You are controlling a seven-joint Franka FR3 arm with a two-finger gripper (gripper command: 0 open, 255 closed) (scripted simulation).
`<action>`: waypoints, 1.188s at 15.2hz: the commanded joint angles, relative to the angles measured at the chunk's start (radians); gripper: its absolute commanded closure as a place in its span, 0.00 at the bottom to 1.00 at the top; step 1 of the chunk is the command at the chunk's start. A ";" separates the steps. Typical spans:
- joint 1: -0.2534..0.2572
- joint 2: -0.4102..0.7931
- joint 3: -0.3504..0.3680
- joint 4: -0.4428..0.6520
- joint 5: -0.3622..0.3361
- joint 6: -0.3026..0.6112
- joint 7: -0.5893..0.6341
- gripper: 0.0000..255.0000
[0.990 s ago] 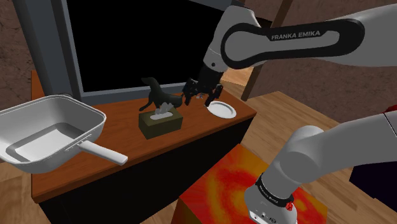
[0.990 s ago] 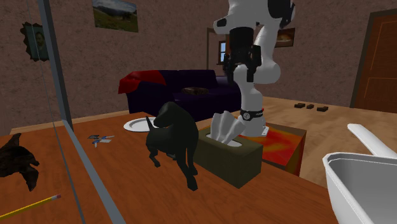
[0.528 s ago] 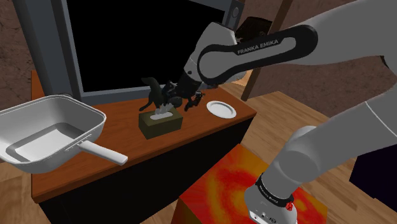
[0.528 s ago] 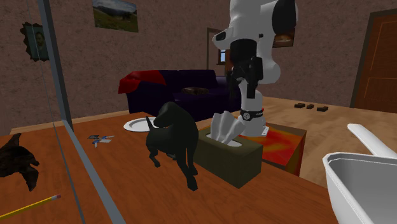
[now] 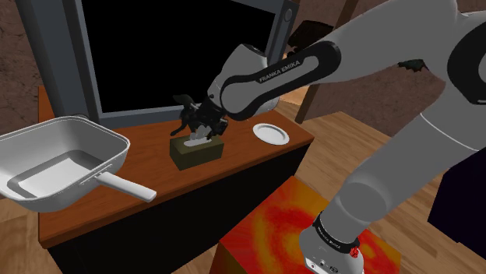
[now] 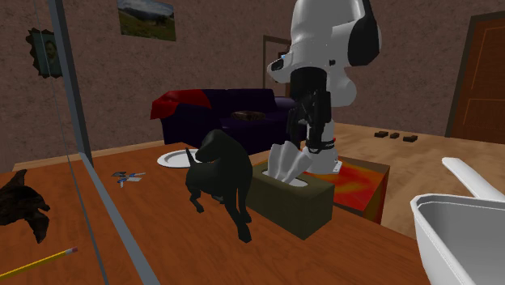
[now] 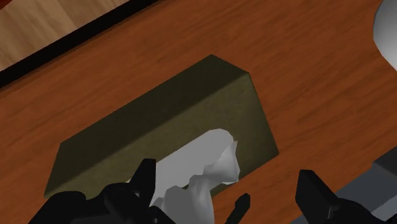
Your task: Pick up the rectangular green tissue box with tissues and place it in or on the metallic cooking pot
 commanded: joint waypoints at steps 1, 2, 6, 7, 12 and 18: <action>-0.005 0.033 0.008 0.003 -0.014 0.032 0.011 0.00; -0.008 0.050 0.011 0.005 -0.023 0.047 0.017 0.00; -0.012 0.076 0.017 0.008 -0.039 0.069 0.028 0.00; -0.012 0.076 0.017 0.008 -0.039 0.069 0.028 0.00; -0.012 0.076 0.017 0.008 -0.038 0.069 0.028 0.00; -0.012 0.076 0.016 0.008 -0.038 0.069 0.027 1.00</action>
